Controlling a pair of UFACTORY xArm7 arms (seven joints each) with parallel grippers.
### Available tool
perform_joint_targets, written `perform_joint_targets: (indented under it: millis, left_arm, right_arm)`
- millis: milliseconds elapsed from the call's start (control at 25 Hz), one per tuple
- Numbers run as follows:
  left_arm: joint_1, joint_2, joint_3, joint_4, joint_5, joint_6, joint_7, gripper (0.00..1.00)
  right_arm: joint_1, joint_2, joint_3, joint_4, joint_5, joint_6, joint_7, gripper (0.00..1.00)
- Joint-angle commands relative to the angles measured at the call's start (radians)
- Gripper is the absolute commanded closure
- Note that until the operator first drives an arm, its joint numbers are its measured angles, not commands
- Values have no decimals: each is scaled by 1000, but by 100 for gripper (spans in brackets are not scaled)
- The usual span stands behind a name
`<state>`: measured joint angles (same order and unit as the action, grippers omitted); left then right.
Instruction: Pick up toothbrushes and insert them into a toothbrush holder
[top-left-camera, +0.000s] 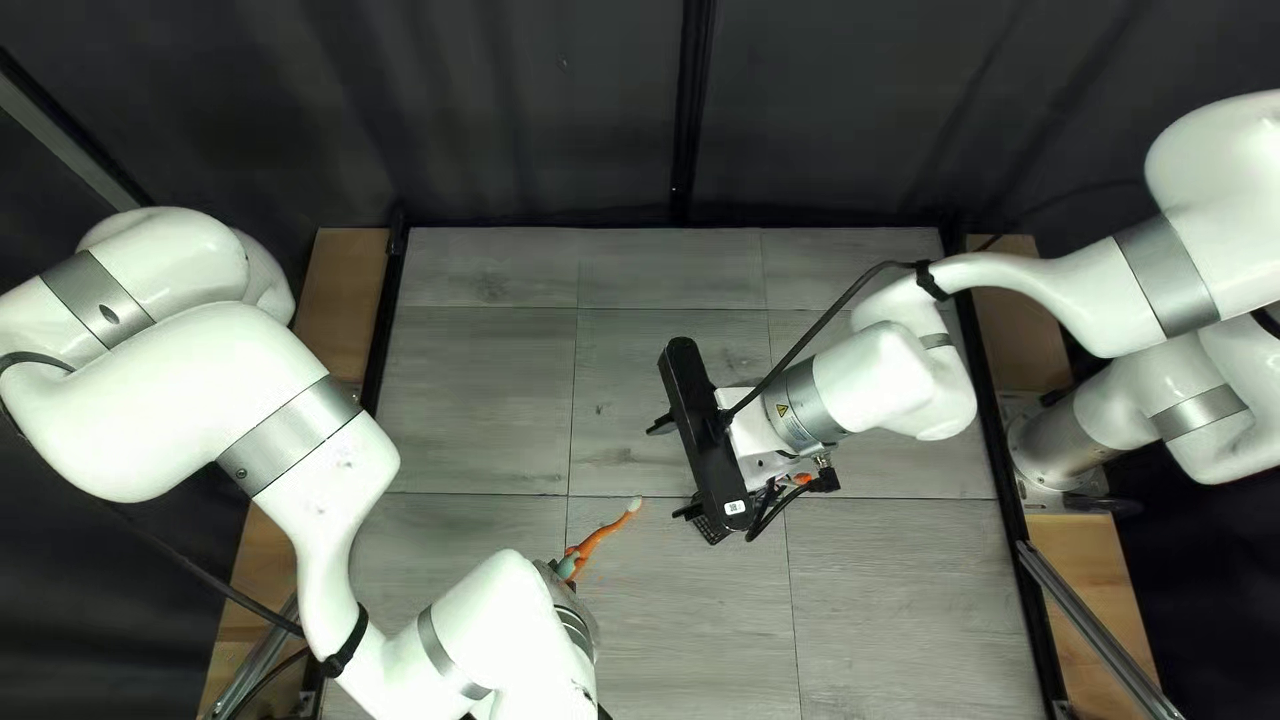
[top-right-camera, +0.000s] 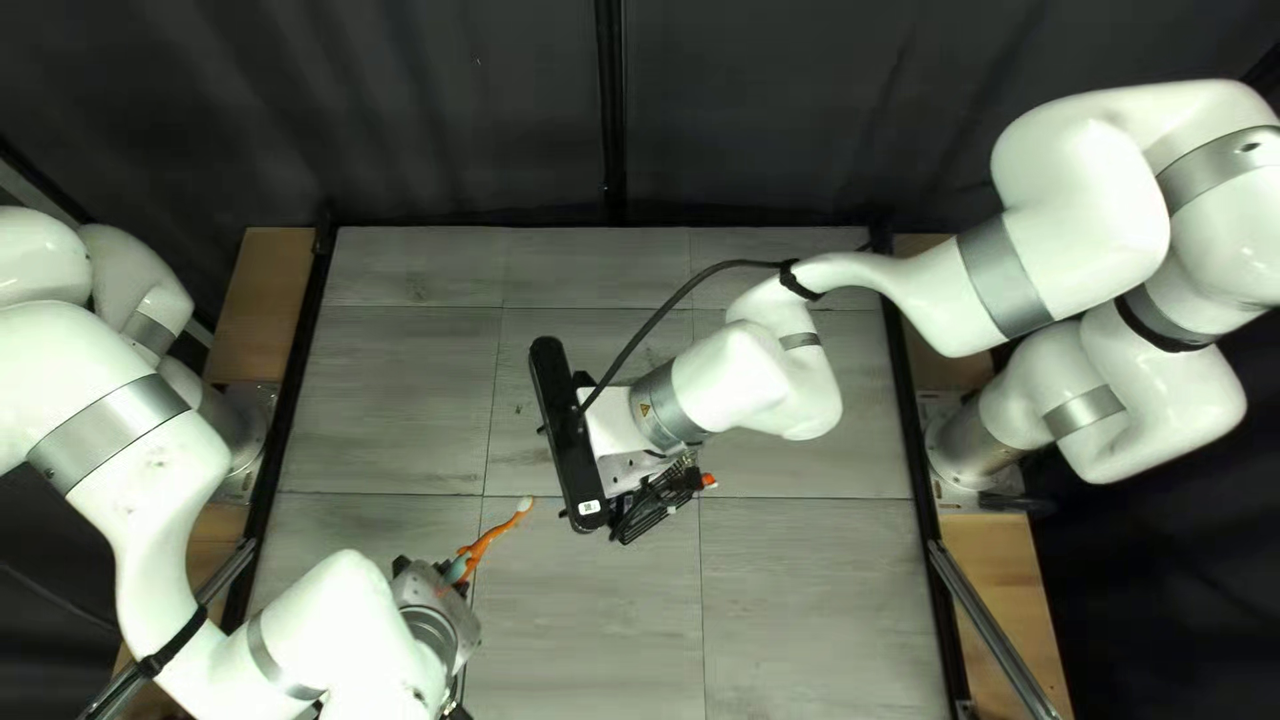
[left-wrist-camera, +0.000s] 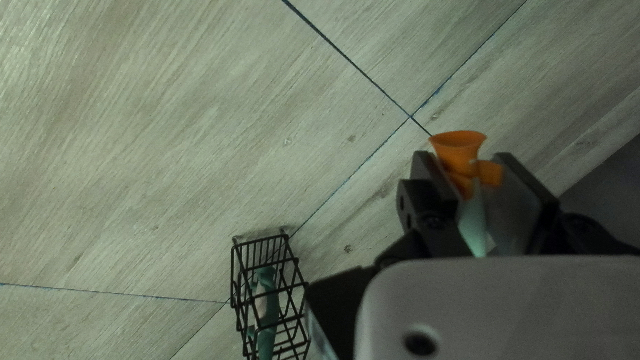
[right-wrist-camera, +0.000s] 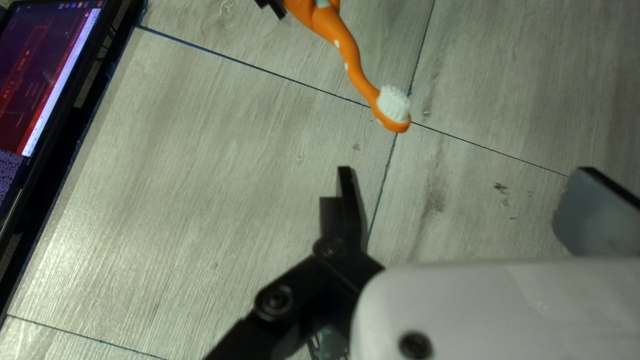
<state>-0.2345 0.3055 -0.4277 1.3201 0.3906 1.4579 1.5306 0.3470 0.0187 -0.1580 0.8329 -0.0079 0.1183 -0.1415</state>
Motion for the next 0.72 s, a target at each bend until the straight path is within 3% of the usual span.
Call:
perform_joint_targets:
  millis: [40,320,720]
  left_arm:
    - [0,0,0,0,0,0,0,100]
    - [0,0,0,0,0,0,0,100]
    - [0,0,0,0,0,0,0,100]
  right_arm:
    - [-8,21,20,15,95,-10,-86,0]
    - [-8,0,32,1,156,-2,-158,0]
    - [-8,0,32,1,156,-2,-158,0]
